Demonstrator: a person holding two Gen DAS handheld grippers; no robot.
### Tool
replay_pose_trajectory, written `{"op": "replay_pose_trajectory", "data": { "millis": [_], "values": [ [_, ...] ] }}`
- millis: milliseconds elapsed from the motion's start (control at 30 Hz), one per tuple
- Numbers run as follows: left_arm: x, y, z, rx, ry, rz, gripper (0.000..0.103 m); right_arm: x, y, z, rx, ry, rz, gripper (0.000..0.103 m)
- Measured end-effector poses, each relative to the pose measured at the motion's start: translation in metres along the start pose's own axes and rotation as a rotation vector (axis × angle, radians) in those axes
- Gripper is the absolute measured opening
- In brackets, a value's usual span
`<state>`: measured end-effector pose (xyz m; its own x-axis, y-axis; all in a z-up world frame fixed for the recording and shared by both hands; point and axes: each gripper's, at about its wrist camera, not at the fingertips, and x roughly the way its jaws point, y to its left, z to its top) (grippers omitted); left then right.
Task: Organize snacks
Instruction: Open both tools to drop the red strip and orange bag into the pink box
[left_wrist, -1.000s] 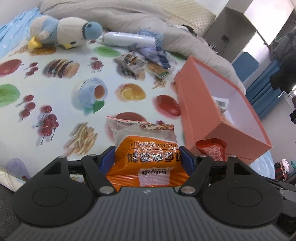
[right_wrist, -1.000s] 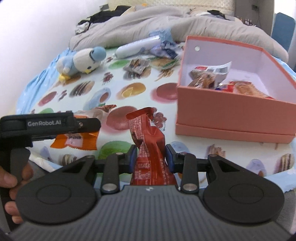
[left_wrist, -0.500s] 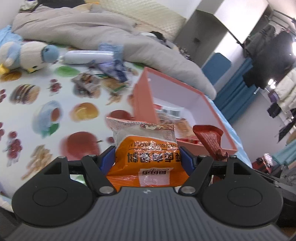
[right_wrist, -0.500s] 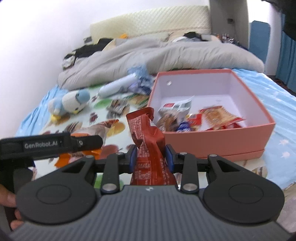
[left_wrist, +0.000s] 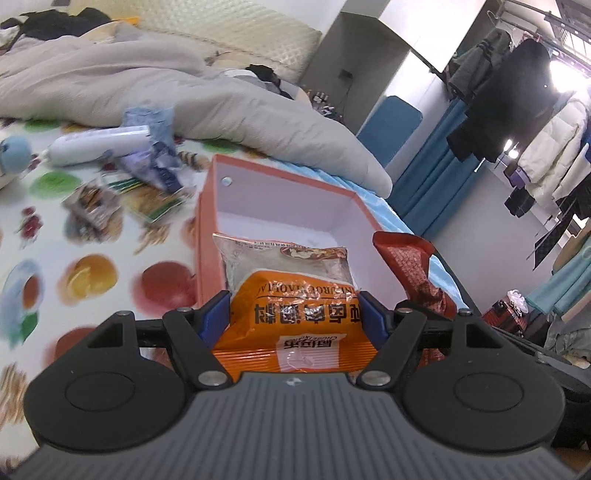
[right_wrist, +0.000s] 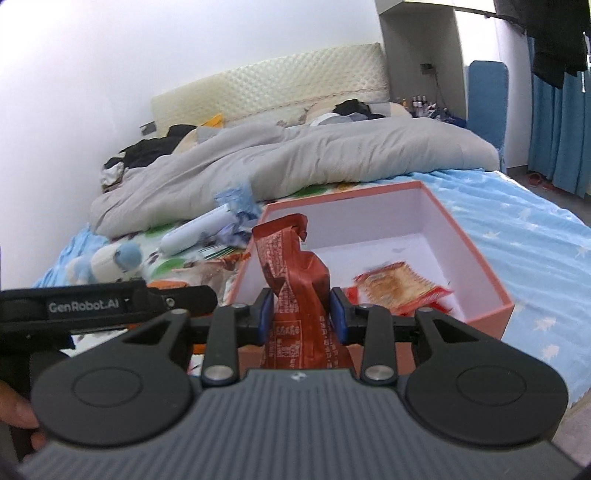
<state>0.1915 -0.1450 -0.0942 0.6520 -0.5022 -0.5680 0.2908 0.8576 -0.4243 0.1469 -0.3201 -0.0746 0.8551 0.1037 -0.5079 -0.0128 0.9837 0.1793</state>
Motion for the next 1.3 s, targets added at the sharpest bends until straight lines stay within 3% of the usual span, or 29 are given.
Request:
{"op": "replay_pose_trajectory", "data": {
  "millis": [433,767,867,1000,1300],
  "values": [
    [0.111,0.002,0.054,0.040,0.097,-0.003,0.077,0.085,-0.045,0.019,0.035,0.070,-0.041,0.036],
    [0.169,0.015,0.057,0.060,0.170,-0.004,0.077,0.134,-0.064,0.011,0.037,0.136,-0.079,0.037],
    [0.172,0.017,0.059,0.081,0.183,0.013,0.078,0.137,-0.064,0.010,0.040,0.146,-0.080,0.039],
    [0.155,0.010,0.058,0.126,0.140,0.038,0.087,0.127,-0.060,0.014,0.035,0.117,-0.091,0.066],
    [0.076,-0.002,0.051,0.145,0.056,0.030,0.087,0.072,-0.037,0.021,0.015,0.042,-0.056,0.066]
  ]
}}
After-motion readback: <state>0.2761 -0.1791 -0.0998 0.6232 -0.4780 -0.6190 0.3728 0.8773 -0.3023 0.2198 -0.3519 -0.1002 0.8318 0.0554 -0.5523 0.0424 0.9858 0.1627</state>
